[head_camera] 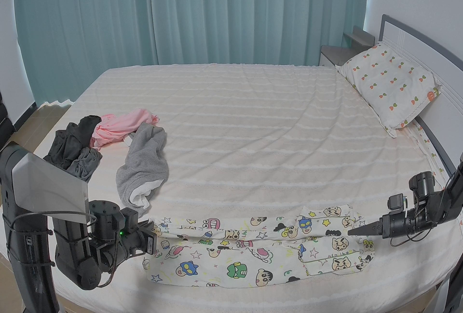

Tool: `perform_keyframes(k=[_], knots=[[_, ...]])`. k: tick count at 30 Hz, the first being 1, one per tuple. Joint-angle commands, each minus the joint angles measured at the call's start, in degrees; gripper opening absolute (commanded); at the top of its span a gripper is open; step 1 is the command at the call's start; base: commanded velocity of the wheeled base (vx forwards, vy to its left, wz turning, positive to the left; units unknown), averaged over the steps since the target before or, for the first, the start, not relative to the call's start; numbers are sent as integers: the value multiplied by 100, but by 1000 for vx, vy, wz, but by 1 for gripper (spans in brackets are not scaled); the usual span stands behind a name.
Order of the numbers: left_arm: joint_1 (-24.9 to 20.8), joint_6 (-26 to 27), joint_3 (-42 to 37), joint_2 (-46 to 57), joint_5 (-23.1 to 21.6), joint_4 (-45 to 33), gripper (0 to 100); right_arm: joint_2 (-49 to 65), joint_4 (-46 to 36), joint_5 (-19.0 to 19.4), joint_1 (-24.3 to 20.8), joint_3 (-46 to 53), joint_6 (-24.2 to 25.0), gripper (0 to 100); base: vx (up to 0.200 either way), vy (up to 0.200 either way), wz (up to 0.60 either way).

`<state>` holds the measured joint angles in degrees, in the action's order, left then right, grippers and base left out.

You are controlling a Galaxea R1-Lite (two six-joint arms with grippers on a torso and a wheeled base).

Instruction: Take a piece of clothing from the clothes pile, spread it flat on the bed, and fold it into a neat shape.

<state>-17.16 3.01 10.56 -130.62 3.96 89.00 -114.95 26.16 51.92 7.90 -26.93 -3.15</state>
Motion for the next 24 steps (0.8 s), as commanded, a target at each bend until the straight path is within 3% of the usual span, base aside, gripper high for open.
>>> perform_keyframes(k=[1, 18, 19, 24], knots=[[-6, 15, -115, -429, 17, 100, 0, -2, 3, 2, -17, 3, -2, 100, 0, 0, 0], [11, 42, -71, -1273, 122, 100, 0, -2, -6, -24, -25, 47, -11, 100, 0, 0, 0], [11, 42, -63, -1282, 175, 100, 100, -2, -6, -24, -25, 56, -28, 100, 0, 0, 0], [38, 15, -124, -1246, 298, 100, 100, -2, -6, -24, -34, 74, -81, 100, 0, 0, 0]])
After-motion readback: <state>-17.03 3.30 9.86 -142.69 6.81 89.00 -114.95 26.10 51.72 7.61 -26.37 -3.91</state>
